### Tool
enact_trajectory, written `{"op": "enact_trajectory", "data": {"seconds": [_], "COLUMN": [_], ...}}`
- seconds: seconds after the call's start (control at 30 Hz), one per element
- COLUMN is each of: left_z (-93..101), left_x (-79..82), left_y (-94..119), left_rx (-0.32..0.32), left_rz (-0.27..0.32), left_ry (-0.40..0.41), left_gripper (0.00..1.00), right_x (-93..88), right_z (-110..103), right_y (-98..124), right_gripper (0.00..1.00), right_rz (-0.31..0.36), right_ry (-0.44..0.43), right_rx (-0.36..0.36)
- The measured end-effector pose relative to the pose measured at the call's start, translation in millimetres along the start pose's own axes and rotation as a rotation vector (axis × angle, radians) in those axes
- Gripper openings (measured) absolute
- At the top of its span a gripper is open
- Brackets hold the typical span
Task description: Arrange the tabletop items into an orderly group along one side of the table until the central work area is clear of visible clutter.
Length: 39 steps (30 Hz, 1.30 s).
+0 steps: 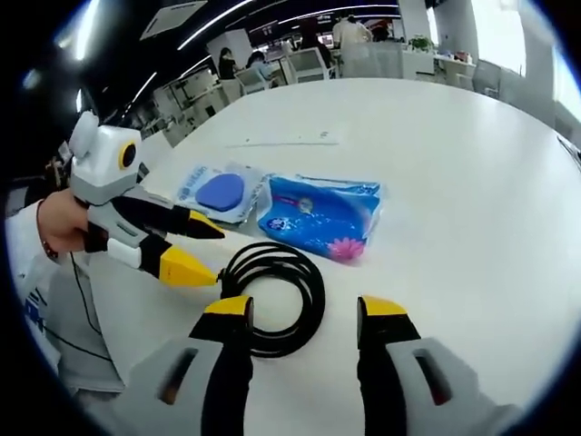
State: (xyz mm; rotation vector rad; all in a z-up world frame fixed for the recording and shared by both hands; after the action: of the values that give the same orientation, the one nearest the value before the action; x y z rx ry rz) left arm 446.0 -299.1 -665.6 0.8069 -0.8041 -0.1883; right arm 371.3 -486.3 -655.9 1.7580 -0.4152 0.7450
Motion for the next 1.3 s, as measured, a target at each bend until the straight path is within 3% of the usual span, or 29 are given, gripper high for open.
{"op": "enact_trajectory", "data": {"seconds": [0.53, 0.7, 1.3], "left_z": [-3.5, -6.0, -17.3], "left_x": [-6.2, -7.1, -14.8], "left_y": [23.1, 31.7, 88.9], "left_rx": [-0.015, -0.037, -0.038], "left_rz": [0.024, 0.056, 0.15], "left_ry": [-0.032, -0.043, -0.085], "left_gripper": [0.58, 0.61, 0.72], "right_x": [7.7, 11.9, 27.1], "right_z": [-16.8, -21.3, -47.6], "right_y": [8.9, 11.9, 15.8], "right_gripper": [0.53, 0.53, 0.58], "right_rz": [0.031, 0.039, 0.068], "right_ry": [0.045, 0.058, 0.121], "right_rx": [0.004, 0.011, 0.054]}}
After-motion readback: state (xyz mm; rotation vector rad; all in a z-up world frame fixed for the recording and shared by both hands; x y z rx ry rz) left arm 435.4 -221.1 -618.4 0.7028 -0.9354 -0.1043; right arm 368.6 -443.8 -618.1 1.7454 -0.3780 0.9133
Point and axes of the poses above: the point that each gripper's makers call its tool centre point, and the gripper's own axes: y roughly backward along the fingers, z roughly to its right, x roughly out of its top, the point moved 9 cm from there along y, roughly backward along the fingers, and after that the axes turned 6 degrees about y, right-handed, at the moved point
